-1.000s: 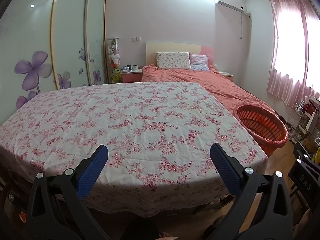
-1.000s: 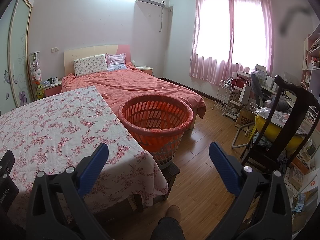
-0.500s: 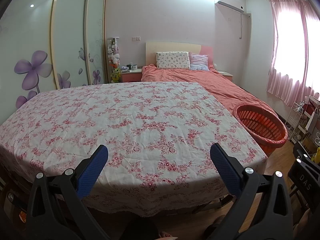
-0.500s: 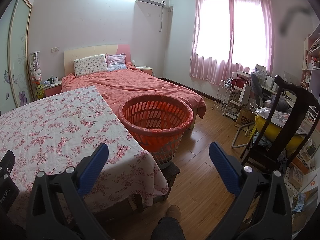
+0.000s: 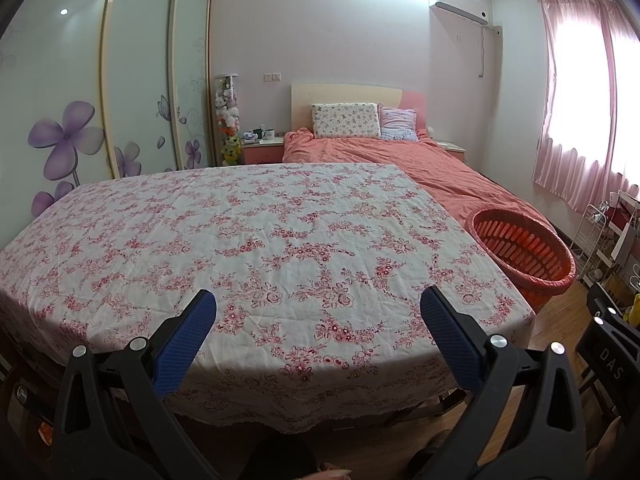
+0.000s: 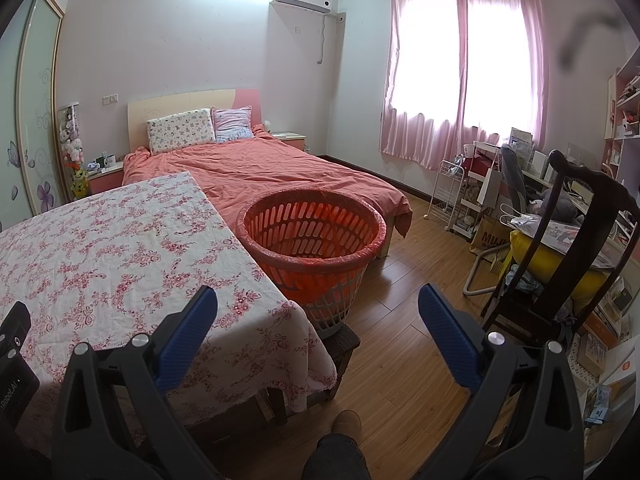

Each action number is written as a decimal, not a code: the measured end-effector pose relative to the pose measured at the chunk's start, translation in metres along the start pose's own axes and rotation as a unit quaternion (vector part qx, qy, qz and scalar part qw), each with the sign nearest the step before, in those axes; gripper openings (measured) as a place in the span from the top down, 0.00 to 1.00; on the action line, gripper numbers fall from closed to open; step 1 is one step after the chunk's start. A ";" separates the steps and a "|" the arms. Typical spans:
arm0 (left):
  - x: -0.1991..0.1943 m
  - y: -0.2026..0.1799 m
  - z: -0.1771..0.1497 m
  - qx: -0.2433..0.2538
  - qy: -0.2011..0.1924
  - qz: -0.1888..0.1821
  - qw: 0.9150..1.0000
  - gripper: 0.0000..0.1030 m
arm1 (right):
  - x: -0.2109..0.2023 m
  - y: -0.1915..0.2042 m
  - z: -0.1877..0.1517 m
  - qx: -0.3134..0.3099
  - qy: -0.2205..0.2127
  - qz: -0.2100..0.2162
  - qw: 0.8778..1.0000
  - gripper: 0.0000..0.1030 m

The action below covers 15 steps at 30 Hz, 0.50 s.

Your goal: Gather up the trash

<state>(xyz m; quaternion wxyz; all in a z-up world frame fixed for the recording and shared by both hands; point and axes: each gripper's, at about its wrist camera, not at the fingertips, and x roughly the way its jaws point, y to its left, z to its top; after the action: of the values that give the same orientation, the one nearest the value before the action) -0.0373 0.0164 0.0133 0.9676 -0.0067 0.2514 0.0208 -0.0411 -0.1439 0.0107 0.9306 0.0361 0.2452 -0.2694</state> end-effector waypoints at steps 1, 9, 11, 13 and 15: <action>0.000 0.000 0.000 0.001 0.000 0.000 1.000 0.02 | 0.000 0.000 0.000 0.000 0.000 0.000 1.000 0.05; 0.000 -0.001 -0.002 0.002 0.001 -0.001 1.000 0.02 | 0.000 0.000 0.000 0.000 0.000 0.001 1.000 0.05; 0.000 -0.001 -0.002 0.002 0.001 -0.001 1.000 0.02 | 0.000 0.000 0.000 0.000 0.000 0.001 1.000 0.05; 0.000 -0.001 -0.002 0.002 0.001 -0.001 1.000 0.02 | 0.000 0.000 0.000 0.000 0.001 0.000 1.000 0.05; 0.000 -0.001 -0.002 0.002 0.001 -0.001 1.000 0.02 | 0.000 -0.001 0.000 0.000 0.000 0.000 1.000 0.05</action>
<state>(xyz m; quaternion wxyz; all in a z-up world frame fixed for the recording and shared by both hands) -0.0384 0.0151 0.0114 0.9674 -0.0047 0.2523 0.0187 -0.0413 -0.1445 0.0107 0.9306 0.0364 0.2454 -0.2691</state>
